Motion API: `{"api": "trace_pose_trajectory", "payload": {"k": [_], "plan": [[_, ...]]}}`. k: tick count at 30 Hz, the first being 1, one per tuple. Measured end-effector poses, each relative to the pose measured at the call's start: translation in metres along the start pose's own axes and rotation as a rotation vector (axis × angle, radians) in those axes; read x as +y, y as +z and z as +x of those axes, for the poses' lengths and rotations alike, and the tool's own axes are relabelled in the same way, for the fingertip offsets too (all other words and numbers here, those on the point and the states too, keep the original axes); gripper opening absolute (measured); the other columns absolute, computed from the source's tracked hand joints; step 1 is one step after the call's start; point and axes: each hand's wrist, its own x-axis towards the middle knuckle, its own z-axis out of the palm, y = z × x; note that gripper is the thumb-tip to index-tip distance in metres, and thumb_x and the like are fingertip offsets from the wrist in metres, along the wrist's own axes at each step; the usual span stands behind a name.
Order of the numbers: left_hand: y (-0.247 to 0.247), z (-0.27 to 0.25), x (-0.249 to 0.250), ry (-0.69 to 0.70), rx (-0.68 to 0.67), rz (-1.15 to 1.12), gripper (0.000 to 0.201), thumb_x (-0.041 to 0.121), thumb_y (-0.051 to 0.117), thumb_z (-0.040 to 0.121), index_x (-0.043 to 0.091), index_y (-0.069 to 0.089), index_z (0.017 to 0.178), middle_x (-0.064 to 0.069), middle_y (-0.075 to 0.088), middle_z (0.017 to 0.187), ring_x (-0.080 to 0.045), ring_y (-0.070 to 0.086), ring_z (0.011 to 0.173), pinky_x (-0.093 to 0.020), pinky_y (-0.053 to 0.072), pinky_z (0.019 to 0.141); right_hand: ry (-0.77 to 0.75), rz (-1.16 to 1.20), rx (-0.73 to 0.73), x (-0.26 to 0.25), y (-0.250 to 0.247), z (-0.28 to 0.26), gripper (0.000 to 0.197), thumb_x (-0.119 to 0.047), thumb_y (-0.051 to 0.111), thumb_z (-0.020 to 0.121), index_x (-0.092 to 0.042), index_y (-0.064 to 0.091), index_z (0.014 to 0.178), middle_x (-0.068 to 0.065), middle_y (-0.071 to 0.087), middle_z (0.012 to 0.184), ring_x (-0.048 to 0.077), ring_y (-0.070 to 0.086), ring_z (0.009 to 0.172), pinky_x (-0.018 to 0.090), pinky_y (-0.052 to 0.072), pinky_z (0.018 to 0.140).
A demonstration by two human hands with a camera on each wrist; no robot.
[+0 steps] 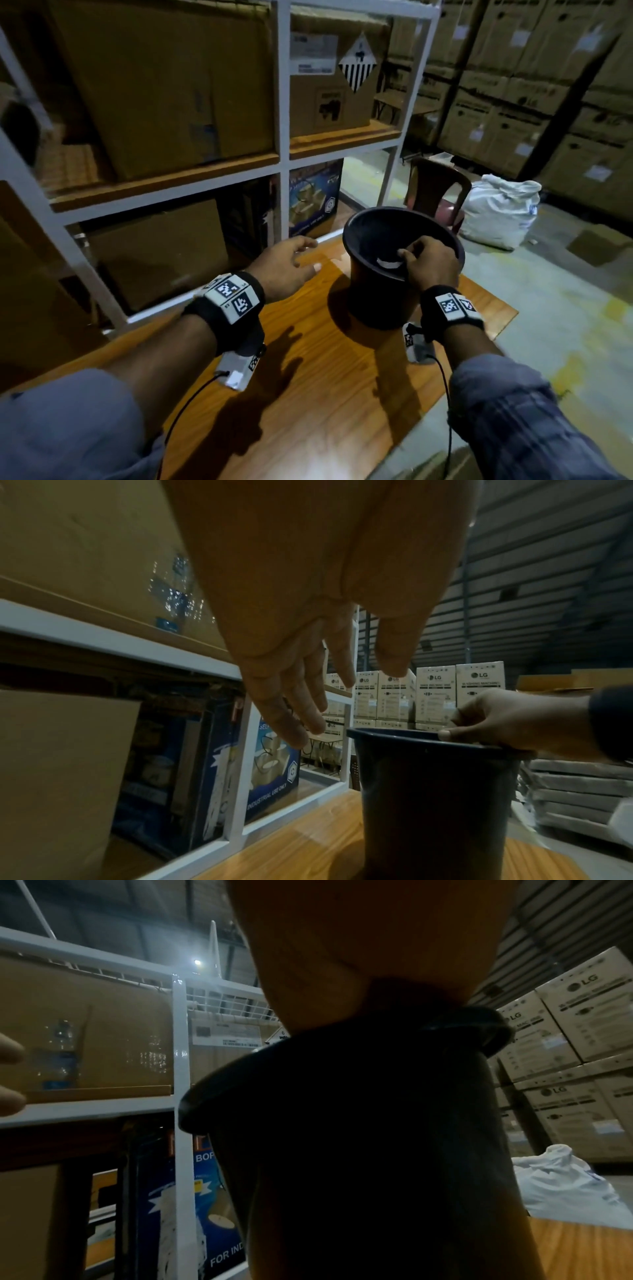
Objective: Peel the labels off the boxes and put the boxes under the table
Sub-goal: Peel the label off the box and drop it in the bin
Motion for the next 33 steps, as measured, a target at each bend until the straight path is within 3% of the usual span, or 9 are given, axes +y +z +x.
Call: {"api": "trace_pose_trajectory", "payload": {"k": [5,10,16,23,26,30,31,33], "plan": [[0.013,0.01,-0.006,-0.012,-0.031,-0.01,0.053,0.033,0.067,0.1,0.03,0.049,0.15,0.003,0.046,0.157,-0.023,0.054,0.134,-0.046,0.052,0.105,-0.054,0.028,-0.001,0.006,0.001,0.01,0.018,-0.035,0.079,0.091,-0.019,0.073,0.088,0.007,0.075,0.09,0.032,0.068,0.089,0.036,0.052,0.075],[0.014,0.013,-0.011,-0.015,-0.031,-0.011,0.052,0.037,0.069,0.098,0.037,0.05,0.147,0.007,0.048,0.155,-0.02,0.056,0.13,-0.05,0.055,0.102,-0.055,0.082,-0.003,0.012,0.0,0.014,0.017,-0.034,0.079,0.09,-0.02,0.072,0.084,0.003,0.074,0.086,0.027,0.068,0.086,0.041,0.057,0.078],[0.007,0.011,-0.007,-0.012,-0.025,-0.023,0.052,0.037,0.068,0.098,0.039,0.049,0.146,0.005,0.048,0.154,-0.02,0.057,0.128,-0.05,0.057,0.098,-0.041,0.114,0.012,0.013,-0.001,0.016,0.013,-0.031,0.072,0.095,-0.021,0.08,0.097,0.005,0.075,0.1,0.028,0.069,0.095,0.041,0.058,0.086],[-0.002,-0.001,-0.003,0.019,0.019,-0.035,0.05,0.034,0.067,0.1,0.036,0.05,0.147,0.002,0.051,0.152,-0.021,0.056,0.128,-0.044,0.057,0.097,-0.032,0.114,0.019,-0.001,-0.012,0.012,0.017,-0.033,0.066,0.099,-0.023,0.079,0.102,0.004,0.074,0.106,0.027,0.068,0.099,0.041,0.056,0.089],[-0.012,-0.012,-0.002,0.055,0.066,-0.047,0.049,0.033,0.066,0.101,0.033,0.051,0.148,0.003,0.053,0.147,-0.014,0.059,0.121,-0.037,0.055,0.093,-0.06,0.08,0.017,-0.017,-0.02,0.005,0.019,-0.035,0.065,0.099,-0.023,0.079,0.105,0.003,0.075,0.11,0.029,0.067,0.104,0.038,0.054,0.09],[-0.034,-0.033,-0.004,0.078,0.172,-0.108,0.043,0.034,0.067,0.099,0.036,0.057,0.141,0.002,0.06,0.14,-0.016,0.061,0.121,-0.048,0.056,0.099,-0.129,0.108,-0.055,-0.05,-0.027,-0.013,0.019,-0.033,0.064,0.099,-0.022,0.077,0.109,0.004,0.076,0.114,0.03,0.067,0.108,0.042,0.054,0.095],[-0.04,-0.04,-0.004,0.082,0.203,-0.148,0.041,0.032,0.068,0.099,0.035,0.058,0.14,0.002,0.061,0.139,-0.015,0.061,0.12,-0.046,0.057,0.098,-0.155,0.112,-0.075,-0.061,-0.028,-0.019,0.019,-0.032,0.064,0.099,-0.022,0.077,0.11,0.004,0.076,0.113,0.029,0.068,0.107,0.043,0.054,0.096],[-0.053,-0.057,-0.001,0.092,0.288,-0.221,0.038,0.026,0.067,0.1,0.031,0.061,0.138,0.005,0.062,0.136,-0.012,0.061,0.118,-0.031,0.056,0.09,-0.211,0.134,-0.113,-0.085,-0.027,-0.036,0.02,-0.031,0.064,0.099,-0.022,0.076,0.112,0.004,0.076,0.112,0.028,0.068,0.106,0.044,0.055,0.096]]}}
